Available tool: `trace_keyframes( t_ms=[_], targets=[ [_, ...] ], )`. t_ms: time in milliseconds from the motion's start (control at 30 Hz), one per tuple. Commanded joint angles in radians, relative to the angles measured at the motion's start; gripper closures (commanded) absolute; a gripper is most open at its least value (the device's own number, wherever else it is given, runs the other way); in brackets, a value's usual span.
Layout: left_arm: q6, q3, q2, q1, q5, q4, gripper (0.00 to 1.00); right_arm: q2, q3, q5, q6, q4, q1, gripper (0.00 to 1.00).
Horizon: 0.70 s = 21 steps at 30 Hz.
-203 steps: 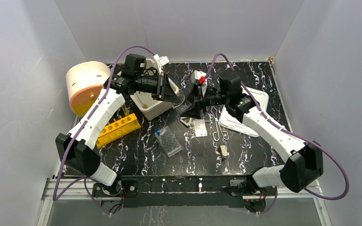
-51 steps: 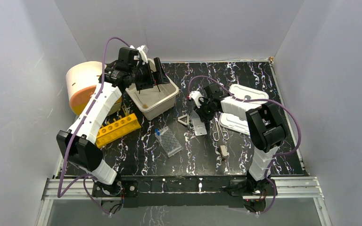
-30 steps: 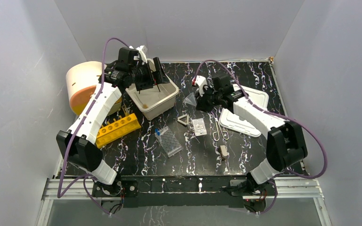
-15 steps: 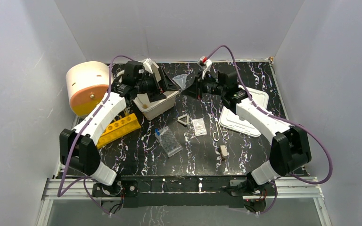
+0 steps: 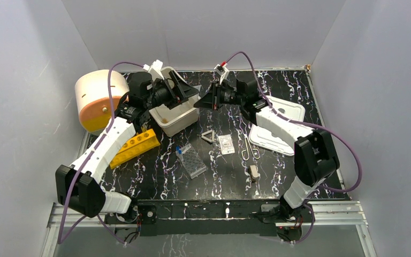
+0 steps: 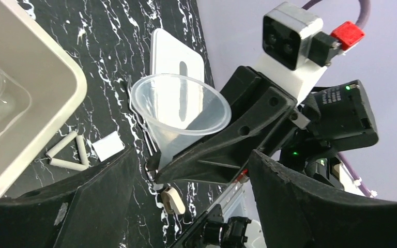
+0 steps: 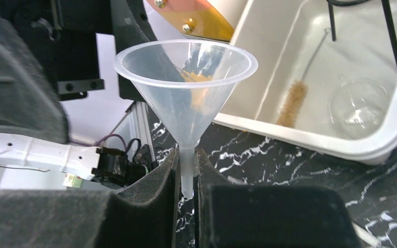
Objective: Organize the chemistry lab equipment
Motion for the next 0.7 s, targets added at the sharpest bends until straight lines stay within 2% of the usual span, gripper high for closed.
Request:
trace_keyframes(
  t_ms=[0, 200, 333, 667],
  targets=[
    [0.003, 0.007, -0.029, -0.003, -0.054, 0.003, 0.26, 0.021, 0.09, -0.06, 0.085, 0.116, 0.019, 0.9],
    [-0.012, 0.017, -0.035, -0.003, -0.11, -0.021, 0.41, 0.067, 0.127, -0.082, 0.164, 0.172, 0.05, 0.9],
    [0.002, 0.019, -0.036, -0.003, -0.125, -0.029, 0.57, 0.099, 0.156, -0.101, 0.182, 0.182, 0.072, 0.9],
    [0.084, 0.034, -0.045, -0.001, -0.22, -0.113, 0.86, 0.178, 0.231, -0.089, 0.238, 0.191, 0.108, 0.88]
  ],
)
